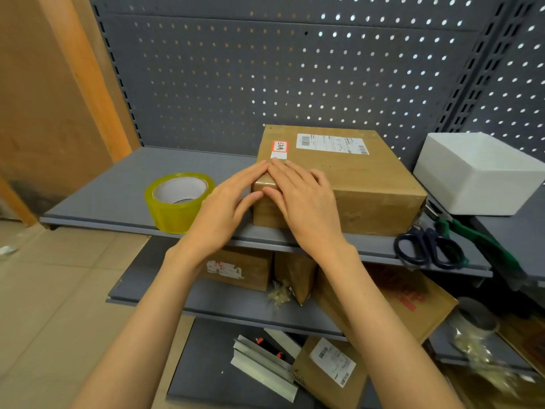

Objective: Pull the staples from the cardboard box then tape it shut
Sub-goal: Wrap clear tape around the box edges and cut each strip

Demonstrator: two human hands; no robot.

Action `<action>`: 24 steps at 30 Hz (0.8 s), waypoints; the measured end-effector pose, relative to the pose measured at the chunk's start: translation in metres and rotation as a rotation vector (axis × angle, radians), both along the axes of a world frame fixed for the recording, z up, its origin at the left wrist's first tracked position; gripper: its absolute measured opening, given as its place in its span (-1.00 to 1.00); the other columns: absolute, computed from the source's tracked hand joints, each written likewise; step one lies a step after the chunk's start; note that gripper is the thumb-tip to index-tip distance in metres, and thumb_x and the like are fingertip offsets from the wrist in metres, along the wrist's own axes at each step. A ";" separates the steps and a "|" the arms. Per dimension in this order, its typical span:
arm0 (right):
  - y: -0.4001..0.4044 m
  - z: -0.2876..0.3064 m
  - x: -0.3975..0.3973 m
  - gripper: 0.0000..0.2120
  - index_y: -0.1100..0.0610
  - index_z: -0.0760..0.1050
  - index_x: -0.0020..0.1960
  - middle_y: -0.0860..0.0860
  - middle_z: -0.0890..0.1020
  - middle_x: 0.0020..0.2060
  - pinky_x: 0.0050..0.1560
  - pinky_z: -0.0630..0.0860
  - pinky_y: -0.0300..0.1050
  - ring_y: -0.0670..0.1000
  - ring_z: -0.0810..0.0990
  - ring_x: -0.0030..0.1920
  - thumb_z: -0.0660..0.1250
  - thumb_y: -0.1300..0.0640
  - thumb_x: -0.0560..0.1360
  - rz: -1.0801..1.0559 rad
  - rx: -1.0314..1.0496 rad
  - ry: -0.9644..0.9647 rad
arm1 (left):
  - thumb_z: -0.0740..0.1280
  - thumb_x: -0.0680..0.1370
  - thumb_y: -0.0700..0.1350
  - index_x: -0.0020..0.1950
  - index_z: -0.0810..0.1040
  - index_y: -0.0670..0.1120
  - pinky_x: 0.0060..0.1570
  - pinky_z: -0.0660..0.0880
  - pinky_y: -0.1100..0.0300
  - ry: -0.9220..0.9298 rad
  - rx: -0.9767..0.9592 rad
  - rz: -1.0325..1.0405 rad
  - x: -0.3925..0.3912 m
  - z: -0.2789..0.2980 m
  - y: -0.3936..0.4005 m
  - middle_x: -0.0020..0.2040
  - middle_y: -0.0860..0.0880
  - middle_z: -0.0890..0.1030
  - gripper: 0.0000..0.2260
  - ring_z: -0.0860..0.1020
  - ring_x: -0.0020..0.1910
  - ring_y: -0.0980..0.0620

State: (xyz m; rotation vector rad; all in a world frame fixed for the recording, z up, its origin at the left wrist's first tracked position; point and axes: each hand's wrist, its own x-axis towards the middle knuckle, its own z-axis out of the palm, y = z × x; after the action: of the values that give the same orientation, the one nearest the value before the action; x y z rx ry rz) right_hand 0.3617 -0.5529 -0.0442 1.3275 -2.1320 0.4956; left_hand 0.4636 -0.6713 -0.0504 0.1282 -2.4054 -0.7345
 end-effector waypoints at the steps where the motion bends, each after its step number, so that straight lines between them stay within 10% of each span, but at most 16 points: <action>1: 0.000 -0.001 -0.001 -0.55 0.15 0.53 0.23 0.04 0.60 0.18 0.16 0.23 -0.12 0.03 0.55 0.21 0.08 -0.06 0.53 0.005 0.020 0.008 | 0.22 0.59 -0.18 0.47 0.25 -0.04 0.39 0.20 0.27 -0.014 -0.013 -0.009 0.001 -0.001 -0.001 0.44 0.08 0.30 -0.55 0.26 0.42 0.16; 12: 0.013 0.014 0.000 -0.39 0.06 0.10 0.51 -0.02 0.16 0.50 0.39 -0.05 -0.15 -0.05 0.06 0.51 0.25 -0.02 0.55 0.093 0.199 -0.117 | 0.35 0.52 -0.19 0.50 0.16 -0.05 0.41 0.20 0.19 -0.058 0.022 0.081 0.006 -0.001 0.009 0.47 0.07 0.24 -0.39 0.22 0.44 0.14; 16: 0.008 0.021 0.006 -0.58 0.15 0.26 0.46 0.04 0.31 0.44 0.42 0.09 -0.13 -0.03 0.21 0.47 0.13 0.10 0.62 0.239 -0.026 -0.380 | 0.24 0.59 -0.13 0.51 0.17 -0.09 0.40 0.21 0.20 0.010 0.264 0.135 0.006 0.008 0.017 0.46 0.02 0.28 -0.49 0.25 0.43 0.11; 24: -0.011 -0.011 0.010 -0.65 0.27 0.51 0.24 0.16 0.58 0.19 0.27 0.36 -0.01 0.12 0.53 0.24 0.26 0.29 0.45 0.145 -0.143 -0.124 | 0.10 0.64 -0.25 0.50 0.17 -0.14 0.15 0.30 0.31 0.068 0.215 0.235 -0.010 -0.003 0.036 0.39 -0.14 0.41 -0.59 0.43 0.32 -0.10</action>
State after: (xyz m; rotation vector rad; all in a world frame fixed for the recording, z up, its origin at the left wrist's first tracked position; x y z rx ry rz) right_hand 0.3716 -0.5641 -0.0548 1.4076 -2.0641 0.7932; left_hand 0.4535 -0.6351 -0.0534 0.4580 -2.1944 -0.8682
